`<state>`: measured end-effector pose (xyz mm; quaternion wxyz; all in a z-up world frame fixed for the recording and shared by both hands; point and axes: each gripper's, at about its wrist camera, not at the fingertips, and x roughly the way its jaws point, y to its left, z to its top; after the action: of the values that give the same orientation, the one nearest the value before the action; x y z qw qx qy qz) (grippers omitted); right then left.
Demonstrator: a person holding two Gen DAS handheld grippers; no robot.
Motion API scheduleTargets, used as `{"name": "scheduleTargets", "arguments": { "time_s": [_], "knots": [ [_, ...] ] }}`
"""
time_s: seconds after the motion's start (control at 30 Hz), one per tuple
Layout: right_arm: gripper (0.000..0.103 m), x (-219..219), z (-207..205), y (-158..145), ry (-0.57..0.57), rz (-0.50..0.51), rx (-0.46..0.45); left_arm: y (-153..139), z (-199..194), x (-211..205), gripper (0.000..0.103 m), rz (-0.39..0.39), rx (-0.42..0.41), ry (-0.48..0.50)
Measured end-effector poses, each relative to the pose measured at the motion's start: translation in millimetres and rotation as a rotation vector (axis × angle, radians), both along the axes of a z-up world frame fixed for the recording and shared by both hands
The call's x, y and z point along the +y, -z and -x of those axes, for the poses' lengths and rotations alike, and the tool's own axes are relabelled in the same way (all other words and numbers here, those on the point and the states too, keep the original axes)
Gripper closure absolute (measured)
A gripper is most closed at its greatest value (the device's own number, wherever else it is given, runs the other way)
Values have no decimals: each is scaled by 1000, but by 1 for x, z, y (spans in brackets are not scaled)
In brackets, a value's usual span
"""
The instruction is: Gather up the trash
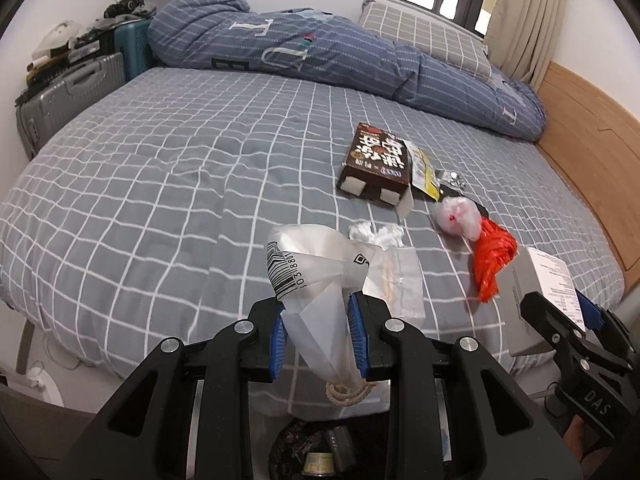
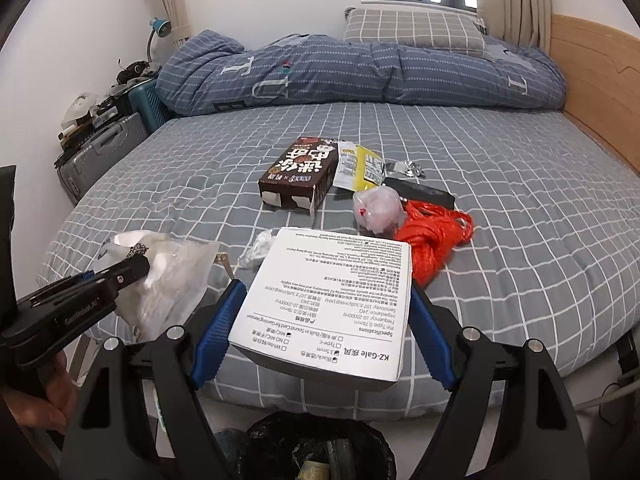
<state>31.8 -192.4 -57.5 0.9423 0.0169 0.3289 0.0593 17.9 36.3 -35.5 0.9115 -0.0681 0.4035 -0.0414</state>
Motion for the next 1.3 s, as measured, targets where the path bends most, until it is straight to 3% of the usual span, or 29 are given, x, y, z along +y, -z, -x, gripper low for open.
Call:
{"name": "scheduleTargets", "arguments": {
  "time_s": [0.9,1.3],
  "knots": [
    [27,-22,84,11,2,23,8,18,105,-21,77,9,54,19],
    [27,-15,120,-7,-14,35,1,1,138,-18,77,-20,74,3]
  ]
}}
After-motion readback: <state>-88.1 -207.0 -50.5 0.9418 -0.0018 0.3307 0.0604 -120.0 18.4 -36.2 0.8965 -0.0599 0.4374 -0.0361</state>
